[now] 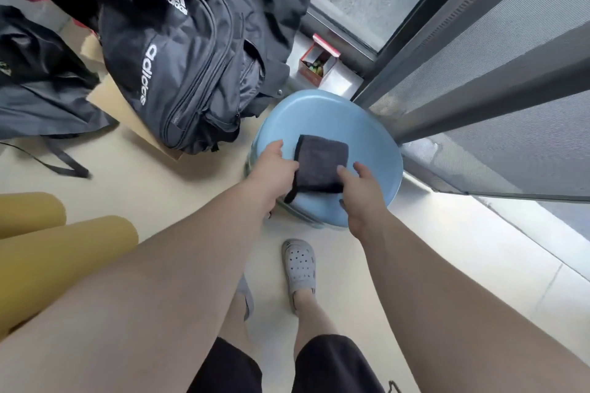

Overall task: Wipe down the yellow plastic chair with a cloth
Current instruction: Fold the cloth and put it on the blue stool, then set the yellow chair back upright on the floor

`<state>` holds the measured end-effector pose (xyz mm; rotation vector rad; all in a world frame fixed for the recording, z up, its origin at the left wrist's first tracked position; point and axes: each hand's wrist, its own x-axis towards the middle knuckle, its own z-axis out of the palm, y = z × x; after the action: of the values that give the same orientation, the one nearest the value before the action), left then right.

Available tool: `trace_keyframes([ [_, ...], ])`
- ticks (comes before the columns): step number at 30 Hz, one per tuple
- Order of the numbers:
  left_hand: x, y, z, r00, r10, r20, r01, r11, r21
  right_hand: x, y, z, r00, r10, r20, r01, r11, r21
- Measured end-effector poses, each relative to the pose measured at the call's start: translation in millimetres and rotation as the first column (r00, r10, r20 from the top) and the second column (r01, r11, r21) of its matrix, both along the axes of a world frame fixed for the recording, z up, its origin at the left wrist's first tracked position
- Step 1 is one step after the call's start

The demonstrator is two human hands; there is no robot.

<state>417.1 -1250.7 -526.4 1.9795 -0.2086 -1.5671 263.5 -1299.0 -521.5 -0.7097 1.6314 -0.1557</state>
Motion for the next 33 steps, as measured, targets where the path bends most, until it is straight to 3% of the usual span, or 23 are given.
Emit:
trace_keyframes([
  [3,3,12,5,0.994,0.027,0.108,-0.032,0.999,0.042,8,8,6,0.990,0.127,-0.059,-0.125,0.991,0.047],
  [6,9,39,29,0.987,0.037,0.156,-0.045,0.998,0.043,23,18,24,0.970,0.190,-0.155,-0.198,0.979,-0.043],
  [8,18,63,52,0.977,0.063,0.205,-0.072,0.997,0.034,36,26,40,0.892,0.319,-0.320,-0.365,0.926,-0.096],
  [10,32,92,76,0.959,0.098,0.266,-0.110,0.993,0.029,54,39,62,0.827,0.431,-0.361,-0.505,0.852,-0.139],
  [15,79,187,129,0.861,0.118,0.494,-0.189,0.977,0.097,120,101,110,0.736,0.662,-0.140,-0.676,0.710,-0.198],
  [18,110,270,155,0.741,0.122,0.660,-0.272,0.954,0.129,173,166,137,0.629,0.776,-0.037,-0.763,0.608,-0.221],
  [23,140,404,173,0.549,-0.033,0.835,-0.382,0.879,0.286,239,283,164,0.480,0.869,0.121,-0.848,0.495,-0.190],
  [25,153,474,166,0.585,-0.076,0.807,-0.417,0.826,0.380,262,341,166,0.442,0.882,0.165,-0.875,0.464,-0.138],
  [28,166,571,144,0.738,-0.158,0.656,-0.349,0.743,0.572,283,419,154,0.421,0.884,0.203,-0.902,0.432,-0.013],
  [33,176,677,108,0.873,-0.289,0.392,-0.077,0.712,0.698,312,509,130,0.527,0.830,0.186,-0.850,0.511,0.130],
])
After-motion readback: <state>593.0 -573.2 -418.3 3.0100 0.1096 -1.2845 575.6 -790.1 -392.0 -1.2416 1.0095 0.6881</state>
